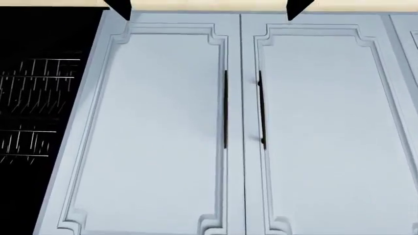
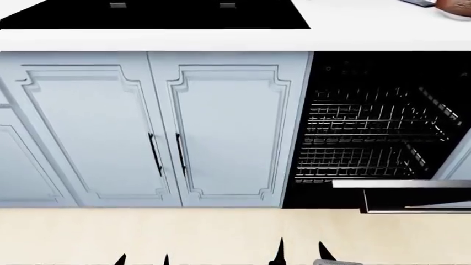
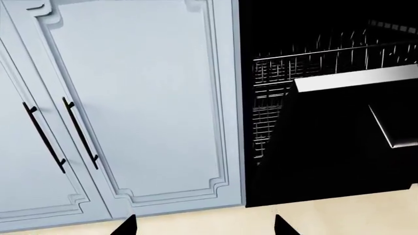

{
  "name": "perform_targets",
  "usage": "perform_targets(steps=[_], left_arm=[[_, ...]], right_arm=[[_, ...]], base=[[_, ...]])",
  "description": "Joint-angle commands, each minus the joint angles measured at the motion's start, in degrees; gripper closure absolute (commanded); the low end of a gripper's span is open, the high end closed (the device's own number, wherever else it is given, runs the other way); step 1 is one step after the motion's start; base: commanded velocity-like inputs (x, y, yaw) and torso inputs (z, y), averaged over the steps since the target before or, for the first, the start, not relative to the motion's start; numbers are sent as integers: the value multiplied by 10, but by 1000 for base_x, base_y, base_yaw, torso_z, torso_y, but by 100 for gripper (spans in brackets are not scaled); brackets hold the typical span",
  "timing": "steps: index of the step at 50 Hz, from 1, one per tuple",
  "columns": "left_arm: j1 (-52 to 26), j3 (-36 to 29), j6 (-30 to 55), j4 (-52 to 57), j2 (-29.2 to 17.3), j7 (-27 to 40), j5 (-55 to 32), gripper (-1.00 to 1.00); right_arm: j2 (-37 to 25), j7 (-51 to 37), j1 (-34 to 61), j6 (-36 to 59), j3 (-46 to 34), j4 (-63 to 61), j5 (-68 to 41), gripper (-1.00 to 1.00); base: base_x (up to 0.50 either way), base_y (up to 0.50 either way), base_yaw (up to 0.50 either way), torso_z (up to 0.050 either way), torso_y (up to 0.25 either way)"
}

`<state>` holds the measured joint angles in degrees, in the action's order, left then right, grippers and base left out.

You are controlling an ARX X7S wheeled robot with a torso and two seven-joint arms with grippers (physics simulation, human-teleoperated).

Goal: Close the dishwasher door

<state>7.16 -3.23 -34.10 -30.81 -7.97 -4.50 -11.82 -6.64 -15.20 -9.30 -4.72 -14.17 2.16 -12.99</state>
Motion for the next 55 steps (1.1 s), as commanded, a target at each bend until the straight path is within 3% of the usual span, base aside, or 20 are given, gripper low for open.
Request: perform_targets(steps=[1, 55], left_arm=[[0, -4, -1, 0, -2, 4, -2, -100], [0, -22, 0, 1, -11, 15, -16, -100]], right_arm=[[-5, -7, 1, -2, -6, 1, -4, -100], [-22, -27, 6, -4, -29, 1, -24, -100]], base=[[0, 0, 0, -50, 59], [0, 0, 0, -50, 60]])
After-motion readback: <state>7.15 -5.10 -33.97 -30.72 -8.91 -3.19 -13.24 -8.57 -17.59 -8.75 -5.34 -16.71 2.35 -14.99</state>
